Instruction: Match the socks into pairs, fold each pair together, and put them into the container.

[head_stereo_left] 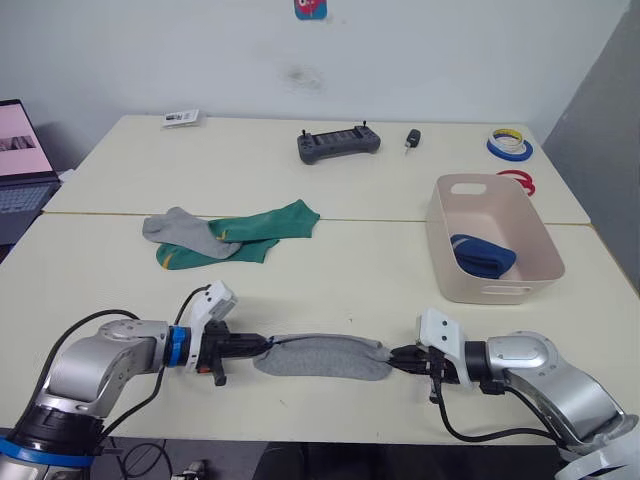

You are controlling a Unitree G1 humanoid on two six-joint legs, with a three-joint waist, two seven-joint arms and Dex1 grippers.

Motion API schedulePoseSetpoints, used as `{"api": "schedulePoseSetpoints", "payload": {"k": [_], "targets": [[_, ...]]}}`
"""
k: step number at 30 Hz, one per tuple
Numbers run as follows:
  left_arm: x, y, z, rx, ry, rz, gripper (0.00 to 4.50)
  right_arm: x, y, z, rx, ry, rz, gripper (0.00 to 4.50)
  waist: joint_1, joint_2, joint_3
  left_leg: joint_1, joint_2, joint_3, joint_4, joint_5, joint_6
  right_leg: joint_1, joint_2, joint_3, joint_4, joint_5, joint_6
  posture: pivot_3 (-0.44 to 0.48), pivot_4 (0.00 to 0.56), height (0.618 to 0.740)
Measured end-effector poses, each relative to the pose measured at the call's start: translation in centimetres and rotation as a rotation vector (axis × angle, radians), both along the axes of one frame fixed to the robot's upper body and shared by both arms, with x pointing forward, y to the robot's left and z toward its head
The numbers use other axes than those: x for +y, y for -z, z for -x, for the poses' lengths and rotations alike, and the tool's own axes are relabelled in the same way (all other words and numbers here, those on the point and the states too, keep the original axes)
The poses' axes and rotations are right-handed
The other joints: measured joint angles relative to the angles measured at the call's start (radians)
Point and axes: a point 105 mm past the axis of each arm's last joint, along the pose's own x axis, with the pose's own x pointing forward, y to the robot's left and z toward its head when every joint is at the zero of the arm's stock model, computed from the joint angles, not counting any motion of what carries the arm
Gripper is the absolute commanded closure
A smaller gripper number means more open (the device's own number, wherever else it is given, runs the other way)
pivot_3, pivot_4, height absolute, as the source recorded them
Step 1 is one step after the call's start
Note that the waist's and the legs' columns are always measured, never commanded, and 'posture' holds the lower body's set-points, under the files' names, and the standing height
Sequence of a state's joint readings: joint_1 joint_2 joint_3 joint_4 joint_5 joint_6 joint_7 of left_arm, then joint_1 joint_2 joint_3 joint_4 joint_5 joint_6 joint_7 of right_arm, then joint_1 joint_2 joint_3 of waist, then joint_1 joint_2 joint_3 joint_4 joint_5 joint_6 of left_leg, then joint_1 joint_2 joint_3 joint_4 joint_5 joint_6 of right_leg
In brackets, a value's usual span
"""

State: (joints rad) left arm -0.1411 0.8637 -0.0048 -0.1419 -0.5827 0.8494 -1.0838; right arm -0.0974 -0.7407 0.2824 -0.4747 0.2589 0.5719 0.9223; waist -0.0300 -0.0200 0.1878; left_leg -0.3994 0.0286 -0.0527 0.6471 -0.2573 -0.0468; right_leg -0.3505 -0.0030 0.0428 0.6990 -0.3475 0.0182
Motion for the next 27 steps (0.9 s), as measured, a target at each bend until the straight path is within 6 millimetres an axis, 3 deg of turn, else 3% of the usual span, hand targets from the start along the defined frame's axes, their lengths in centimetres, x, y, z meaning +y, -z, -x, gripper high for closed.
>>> {"api": "schedulePoseSetpoints", "payload": {"k": [6,9,11,16,19,22,25,27], "targets": [[0.4,-0.4,0.2,-0.036,0.009,0.005,2.05,-1.2,-0.3,0.2,-0.019,-0.032,0.046,1.14,0.000,0.000,0.000,0.000,0.000,0.000,0.000,0.000,0.000,0.000,0.000,0.000,0.000,0.000,0.000,0.000,0.150,0.740],[1.8,-1.0,0.1,-0.092,-0.024,-0.032,1.17,-2.5,-0.7,0.2,-0.036,-0.028,0.084,0.11,-0.002,0.000,0.000,0.001,0.001,0.000,0.000,0.000,0.000,0.000,0.000,0.000,0.000,0.000,0.000,0.000,0.150,0.740],[3.0,-1.6,-0.4,-0.158,-0.069,-0.056,0.60,-2.7,-1.6,-0.1,-0.060,-0.016,0.061,0.00,-0.002,0.000,0.000,0.001,0.001,0.000,0.000,0.000,0.000,0.000,0.000,0.000,0.000,0.000,0.000,0.000,0.150,0.740],[4.7,-3.4,-0.7,-0.270,-0.148,-0.055,0.60,-2.4,-4.1,-1.0,-0.157,-0.015,0.020,0.00,0.000,0.000,0.000,0.000,0.001,0.000,0.000,0.000,0.000,0.000,-0.001,0.000,-0.001,0.000,0.000,0.000,0.150,0.740],[6.7,-3.8,-0.6,-0.337,-0.276,-0.058,0.60,-2.6,-5.3,-1.0,-0.191,-0.008,-0.010,0.00,0.000,0.000,0.000,0.000,0.000,0.000,0.000,0.000,0.000,0.000,-0.001,0.000,-0.001,0.000,0.000,0.000,0.150,0.740],[10.5,-3.4,0.4,-0.366,-0.477,-0.088,0.60,-3.2,-7.0,-1.2,-0.238,0.016,-0.034,0.00,-0.003,0.000,0.000,0.000,0.001,0.001,0.000,0.000,0.000,0.000,-0.001,0.000,-0.001,0.000,0.000,0.000,0.150,0.740],[14.6,-2.8,1.8,-0.363,-0.694,-0.093,0.04,-3.9,-8.2,-1.5,-0.265,0.034,-0.042,0.00,-0.001,0.000,0.000,0.001,0.001,0.000,0.000,0.000,0.000,0.000,-0.001,-0.001,-0.001,0.000,0.000,0.000,0.150,0.740],[16.6,-2.7,2.7,-0.358,-0.794,-0.099,0.01,-4.0,-8.7,-1.7,-0.283,0.036,-0.038,0.00,-0.001,-0.001,-0.001,0.001,0.001,0.000,0.000,0.000,0.000,0.001,-0.001,-0.001,-0.001,0.000,0.000,0.000,0.150,0.740]]}}
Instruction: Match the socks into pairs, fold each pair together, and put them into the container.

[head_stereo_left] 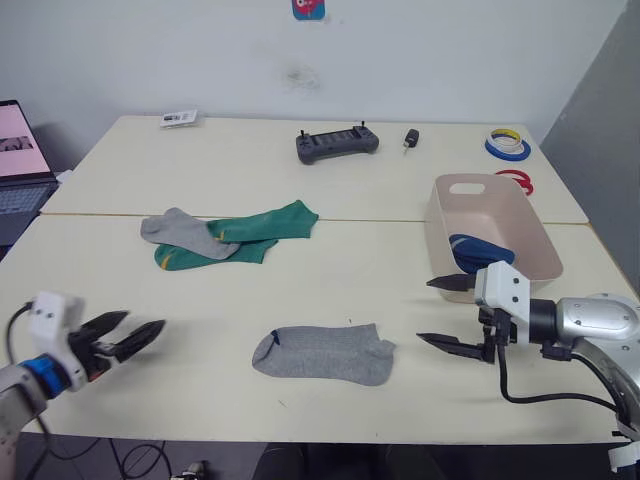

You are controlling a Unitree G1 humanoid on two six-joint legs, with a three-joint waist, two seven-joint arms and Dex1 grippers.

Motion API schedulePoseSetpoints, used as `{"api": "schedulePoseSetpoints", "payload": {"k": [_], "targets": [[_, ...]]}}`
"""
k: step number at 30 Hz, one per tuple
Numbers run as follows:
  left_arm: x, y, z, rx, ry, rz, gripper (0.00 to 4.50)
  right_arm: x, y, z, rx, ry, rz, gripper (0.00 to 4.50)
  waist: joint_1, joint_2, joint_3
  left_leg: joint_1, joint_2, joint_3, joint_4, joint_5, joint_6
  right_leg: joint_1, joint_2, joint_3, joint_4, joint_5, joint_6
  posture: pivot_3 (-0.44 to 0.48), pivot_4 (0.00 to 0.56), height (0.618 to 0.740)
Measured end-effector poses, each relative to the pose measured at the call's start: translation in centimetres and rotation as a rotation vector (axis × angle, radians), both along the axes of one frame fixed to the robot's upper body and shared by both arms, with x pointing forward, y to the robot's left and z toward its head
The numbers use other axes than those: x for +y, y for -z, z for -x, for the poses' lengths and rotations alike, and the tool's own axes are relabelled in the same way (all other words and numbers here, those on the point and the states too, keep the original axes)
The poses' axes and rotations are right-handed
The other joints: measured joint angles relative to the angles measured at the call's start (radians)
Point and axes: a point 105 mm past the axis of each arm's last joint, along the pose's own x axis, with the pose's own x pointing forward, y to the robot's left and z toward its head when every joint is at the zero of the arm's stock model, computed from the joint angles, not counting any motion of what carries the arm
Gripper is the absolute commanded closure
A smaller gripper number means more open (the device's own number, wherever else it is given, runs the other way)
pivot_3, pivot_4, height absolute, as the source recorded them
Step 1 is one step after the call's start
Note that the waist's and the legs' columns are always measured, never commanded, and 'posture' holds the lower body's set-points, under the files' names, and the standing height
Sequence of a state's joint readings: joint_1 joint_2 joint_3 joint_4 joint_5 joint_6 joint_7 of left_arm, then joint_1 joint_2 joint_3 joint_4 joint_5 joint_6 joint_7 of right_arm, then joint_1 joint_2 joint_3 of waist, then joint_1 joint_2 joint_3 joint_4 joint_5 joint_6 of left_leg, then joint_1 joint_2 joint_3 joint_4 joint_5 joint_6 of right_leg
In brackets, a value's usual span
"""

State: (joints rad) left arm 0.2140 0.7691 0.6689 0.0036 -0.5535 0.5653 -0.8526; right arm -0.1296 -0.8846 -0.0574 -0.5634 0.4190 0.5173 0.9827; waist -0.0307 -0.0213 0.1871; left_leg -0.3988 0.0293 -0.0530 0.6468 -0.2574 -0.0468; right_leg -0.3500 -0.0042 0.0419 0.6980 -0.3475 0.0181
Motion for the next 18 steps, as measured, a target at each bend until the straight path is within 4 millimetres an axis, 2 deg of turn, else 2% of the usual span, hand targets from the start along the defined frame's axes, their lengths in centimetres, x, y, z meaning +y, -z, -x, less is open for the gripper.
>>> {"api": "schedulePoseSetpoints", "payload": {"k": [2,8,11,18], "targets": [[1.1,-0.1,0.6,-0.014,-0.062,0.012,0.01,0.1,-0.6,-0.3,-0.024,-0.006,-0.001,0.00,0.000,0.000,0.000,0.000,0.000,0.000,0.000,0.000,0.000,0.000,-0.001,0.000,0.000,0.000,0.000,0.000,0.150,0.740],[0.8,0.0,0.2,-0.042,-0.094,0.069,0.01,0.9,-0.7,-0.7,-0.028,-0.036,-0.010,0.00,0.003,-0.002,-0.001,-0.001,0.000,0.000,0.000,0.000,0.000,0.000,-0.001,0.000,0.000,0.000,0.000,0.000,0.150,0.740],[0.9,-1.2,-1.4,-0.105,-0.136,0.094,0.01,1.3,-1.0,-0.9,-0.037,-0.047,-0.024,0.00,0.003,-0.002,-0.001,0.000,0.000,0.000,0.000,0.000,0.000,0.000,-0.001,-0.001,0.000,0.000,0.000,0.000,0.150,0.740],[1.9,-3.9,-7.1,-0.213,-0.269,0.248,0.01,3.2,-2.4,-1.4,-0.086,-0.089,-0.073,0.00,0.002,-0.002,-0.001,-0.001,-0.001,0.000,0.000,0.000,0.000,0.000,-0.001,-0.001,0.000,0.000,0.000,0.000,0.150,0.740]]}}
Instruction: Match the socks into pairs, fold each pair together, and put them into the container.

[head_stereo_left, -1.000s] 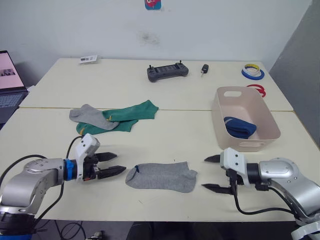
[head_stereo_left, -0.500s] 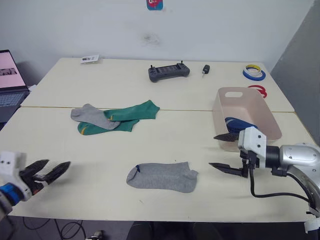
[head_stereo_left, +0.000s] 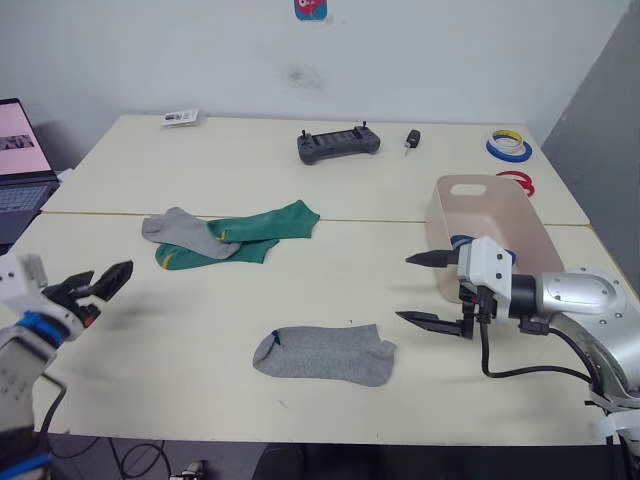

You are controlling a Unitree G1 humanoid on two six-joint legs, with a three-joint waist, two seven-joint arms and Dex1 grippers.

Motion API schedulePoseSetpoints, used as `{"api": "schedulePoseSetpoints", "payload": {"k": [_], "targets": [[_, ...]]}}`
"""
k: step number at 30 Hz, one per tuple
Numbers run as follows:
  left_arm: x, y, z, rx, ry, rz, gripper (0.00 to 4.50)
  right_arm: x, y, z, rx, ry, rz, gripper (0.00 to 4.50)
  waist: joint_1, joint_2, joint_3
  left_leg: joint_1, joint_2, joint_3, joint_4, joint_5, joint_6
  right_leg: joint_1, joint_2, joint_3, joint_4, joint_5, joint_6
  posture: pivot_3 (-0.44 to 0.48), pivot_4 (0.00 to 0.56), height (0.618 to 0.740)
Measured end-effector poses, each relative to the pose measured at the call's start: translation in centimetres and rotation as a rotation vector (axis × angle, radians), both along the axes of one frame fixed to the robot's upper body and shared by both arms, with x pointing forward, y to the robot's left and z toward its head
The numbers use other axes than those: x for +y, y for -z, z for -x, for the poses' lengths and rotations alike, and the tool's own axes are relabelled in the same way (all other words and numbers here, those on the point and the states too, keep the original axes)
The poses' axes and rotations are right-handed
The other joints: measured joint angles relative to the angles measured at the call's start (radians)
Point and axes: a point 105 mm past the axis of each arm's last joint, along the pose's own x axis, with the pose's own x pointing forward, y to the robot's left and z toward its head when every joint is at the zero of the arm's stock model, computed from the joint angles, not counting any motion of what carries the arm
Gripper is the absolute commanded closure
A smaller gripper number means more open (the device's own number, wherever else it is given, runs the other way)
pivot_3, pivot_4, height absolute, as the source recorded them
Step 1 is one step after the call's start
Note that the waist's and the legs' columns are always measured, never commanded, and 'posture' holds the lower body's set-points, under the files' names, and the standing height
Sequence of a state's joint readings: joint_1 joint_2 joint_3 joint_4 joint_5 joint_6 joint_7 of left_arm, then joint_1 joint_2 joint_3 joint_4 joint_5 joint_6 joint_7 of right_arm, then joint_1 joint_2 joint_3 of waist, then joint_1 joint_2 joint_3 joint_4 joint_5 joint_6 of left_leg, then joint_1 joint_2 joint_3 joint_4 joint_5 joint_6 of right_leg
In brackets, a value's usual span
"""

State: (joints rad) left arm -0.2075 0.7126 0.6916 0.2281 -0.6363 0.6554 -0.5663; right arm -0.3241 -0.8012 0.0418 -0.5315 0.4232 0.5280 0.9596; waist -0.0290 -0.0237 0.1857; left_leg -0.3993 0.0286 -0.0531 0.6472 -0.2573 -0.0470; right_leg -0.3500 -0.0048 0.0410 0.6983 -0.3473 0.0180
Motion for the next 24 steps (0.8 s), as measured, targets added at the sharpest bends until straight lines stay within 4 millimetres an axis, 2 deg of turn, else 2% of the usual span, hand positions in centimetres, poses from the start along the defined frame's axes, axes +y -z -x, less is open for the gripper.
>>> {"api": "schedulePoseSetpoints", "payload": {"k": [6,10,15,19,24], "targets": [[0.4,0.2,-5.5,0.069,-0.109,0.056,0.01,1.4,-1.3,-0.6,-0.033,-0.007,-0.027,0.00,0.000,-0.001,0.000,-0.001,0.000,0.000,0.000,0.000,0.000,-0.001,0.000,-0.002,0.001,0.000,0.000,0.000,0.150,0.740],[0.7,0.7,-7.4,0.118,-0.162,0.066,0.01,1.6,-1.2,-0.6,-0.028,-0.004,-0.030,0.00,-0.002,-0.001,0.000,-0.002,-0.001,0.003,0.001,0.002,-0.003,-0.002,0.000,-0.002,0.001,0.000,0.000,0.000,0.150,0.740],[-0.9,0.4,-9.8,0.165,-0.143,0.107,0.01,1.6,-1.0,-0.5,-0.020,0.009,-0.033,0.00,0.000,-0.001,0.000,-0.002,-0.001,0.002,0.002,0.003,-0.006,-0.003,0.000,-0.003,0.001,0.000,0.000,0.000,0.150,0.740],[-2.0,0.4,-10.8,0.195,-0.112,0.108,0.86,1.7,-0.8,-0.3,-0.017,0.008,-0.030,0.00,-0.003,-0.001,0.000,-0.002,-0.001,0.002,0.002,0.004,-0.006,-0.003,0.000,-0.002,0.002,0.000,0.000,0.000,0.150,0.740],[-2.5,1.4,-11.1,0.222,-0.116,0.108,2.47,1.6,-0.4,-0.2,0.002,0.019,-0.026,0.00,-0.004,-0.001,0.000,-0.002,0.000,0.002,0.002,0.004,-0.007,-0.003,0.000,-0.002,0.003,0.000,0.000,0.000,0.150,0.740]]}}
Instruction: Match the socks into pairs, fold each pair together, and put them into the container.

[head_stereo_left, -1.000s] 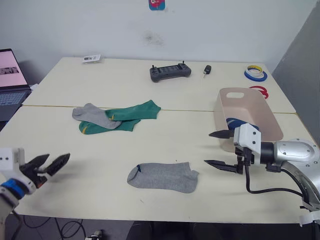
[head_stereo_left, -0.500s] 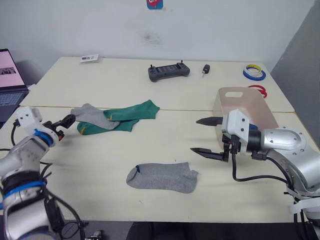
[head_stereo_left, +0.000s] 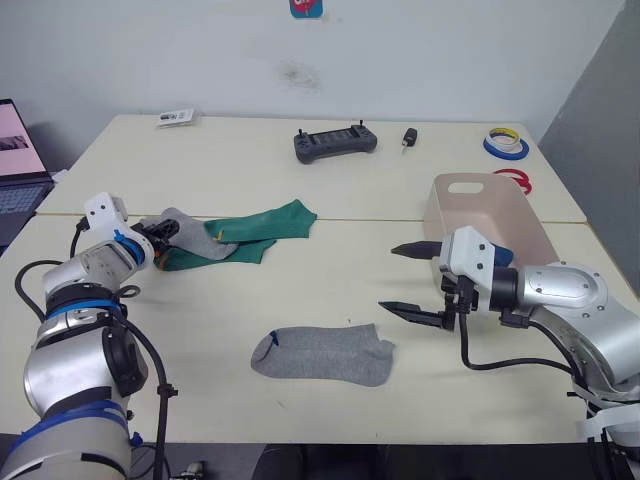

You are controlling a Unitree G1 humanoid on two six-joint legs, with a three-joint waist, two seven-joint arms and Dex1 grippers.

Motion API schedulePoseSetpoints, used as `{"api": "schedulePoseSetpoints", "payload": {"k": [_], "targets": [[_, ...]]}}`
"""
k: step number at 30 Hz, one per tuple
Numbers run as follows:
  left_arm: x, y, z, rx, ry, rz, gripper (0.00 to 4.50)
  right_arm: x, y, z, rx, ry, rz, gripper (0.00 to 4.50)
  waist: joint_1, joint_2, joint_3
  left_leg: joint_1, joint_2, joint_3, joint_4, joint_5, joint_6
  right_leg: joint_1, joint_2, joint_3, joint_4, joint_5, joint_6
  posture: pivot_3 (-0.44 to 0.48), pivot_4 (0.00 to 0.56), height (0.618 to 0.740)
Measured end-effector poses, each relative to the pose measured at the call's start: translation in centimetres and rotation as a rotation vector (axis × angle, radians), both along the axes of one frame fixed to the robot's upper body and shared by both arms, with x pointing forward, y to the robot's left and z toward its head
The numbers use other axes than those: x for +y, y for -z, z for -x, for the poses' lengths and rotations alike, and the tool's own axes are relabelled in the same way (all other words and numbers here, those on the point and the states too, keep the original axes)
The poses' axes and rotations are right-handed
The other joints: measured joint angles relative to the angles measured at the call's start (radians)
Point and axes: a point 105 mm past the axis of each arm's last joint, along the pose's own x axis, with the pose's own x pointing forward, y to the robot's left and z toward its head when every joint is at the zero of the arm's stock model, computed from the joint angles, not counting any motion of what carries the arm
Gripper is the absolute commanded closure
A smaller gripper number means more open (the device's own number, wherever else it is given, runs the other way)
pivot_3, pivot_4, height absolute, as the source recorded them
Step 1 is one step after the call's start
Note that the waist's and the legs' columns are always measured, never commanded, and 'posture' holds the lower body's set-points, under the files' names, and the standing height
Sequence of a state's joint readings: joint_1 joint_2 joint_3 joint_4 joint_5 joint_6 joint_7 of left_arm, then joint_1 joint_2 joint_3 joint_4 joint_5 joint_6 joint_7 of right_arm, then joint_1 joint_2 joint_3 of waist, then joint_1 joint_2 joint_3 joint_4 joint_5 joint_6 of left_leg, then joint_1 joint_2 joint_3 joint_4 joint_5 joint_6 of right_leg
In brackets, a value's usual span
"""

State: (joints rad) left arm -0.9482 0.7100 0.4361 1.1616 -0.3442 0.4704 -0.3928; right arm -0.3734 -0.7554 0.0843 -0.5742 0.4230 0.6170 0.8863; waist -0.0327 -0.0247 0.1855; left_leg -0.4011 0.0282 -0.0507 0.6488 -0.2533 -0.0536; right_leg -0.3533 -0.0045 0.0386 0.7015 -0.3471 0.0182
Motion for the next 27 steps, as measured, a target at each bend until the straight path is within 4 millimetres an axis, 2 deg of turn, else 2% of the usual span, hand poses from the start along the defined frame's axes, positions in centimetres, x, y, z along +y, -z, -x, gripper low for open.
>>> {"api": "schedulePoseSetpoints", "payload": {"k": [3,6,11,13,15,22,27], "targets": [[0.1,0.5,0.1,0.015,-0.013,0.004,3.45,0.1,-0.1,0.1,-0.005,-0.004,0.001,0.00,0.001,0.000,0.000,0.000,0.000,0.000,0.000,0.000,0.000,0.000,0.000,0.000,0.000,0.000,0.000,0.000,0.150,0.740],[0.5,0.1,0.1,-0.025,-0.029,0.008,4.46,0.1,-0.1,0.2,-0.006,-0.004,0.002,0.00,0.002,0.000,0.000,0.000,0.000,0.000,0.000,0.001,-0.001,0.000,0.000,0.000,0.000,0.000,0.000,0.000,0.150,0.740],[1.9,-2.0,0.1,-0.186,-0.112,0.033,4.49,0.1,-0.1,0.1,-0.006,-0.004,0.003,0.00,0.002,0.000,0.000,0.000,0.000,-0.001,0.000,0.001,-0.002,0.000,0.000,0.000,0.001,0.000,0.000,0.000,0.150,0.740],[2.5,-2.7,0.3,-0.229,-0.151,0.052,4.12,0.1,-0.1,0.1,-0.005,-0.004,0.004,0.00,0.002,0.000,0.000,0.000,0.000,-0.001,0.001,0.001,-0.002,0.000,0.000,0.000,0.001,0.000,0.000,0.000,0.150,0.740],[3.0,-2.5,0.5,-0.217,-0.192,0.064,3.60,0.1,0.0,0.1,-0.005,-0.006,0.004,0.00,0.002,0.000,0.000,0.000,0.000,-0.001,0.001,0.001,-0.002,0.000,0.000,0.000,0.002,0.000,0.000,0.000,0.150,0.740],[3.4,-0.3,0.8,-0.096,-0.309,0.085,1.32,-0.1,0.1,-0.1,0.006,0.001,0.004,0.00,0.003,0.000,0.000,0.000,0.000,-0.001,0.001,0.001,-0.002,0.000,0.000,0.000,0.002,0.000,0.000,0.000,0.150,0.740],[2.5,1.1,0.5,0.009,-0.319,0.077,1.32,-0.1,0.1,-0.1,0.006,0.000,0.004,0.00,0.003,0.000,0.000,0.000,0.000,-0.001,0.001,0.001,-0.002,0.000,0.000,0.000,0.002,0.000,0.000,0.000,0.150,0.740]]}}
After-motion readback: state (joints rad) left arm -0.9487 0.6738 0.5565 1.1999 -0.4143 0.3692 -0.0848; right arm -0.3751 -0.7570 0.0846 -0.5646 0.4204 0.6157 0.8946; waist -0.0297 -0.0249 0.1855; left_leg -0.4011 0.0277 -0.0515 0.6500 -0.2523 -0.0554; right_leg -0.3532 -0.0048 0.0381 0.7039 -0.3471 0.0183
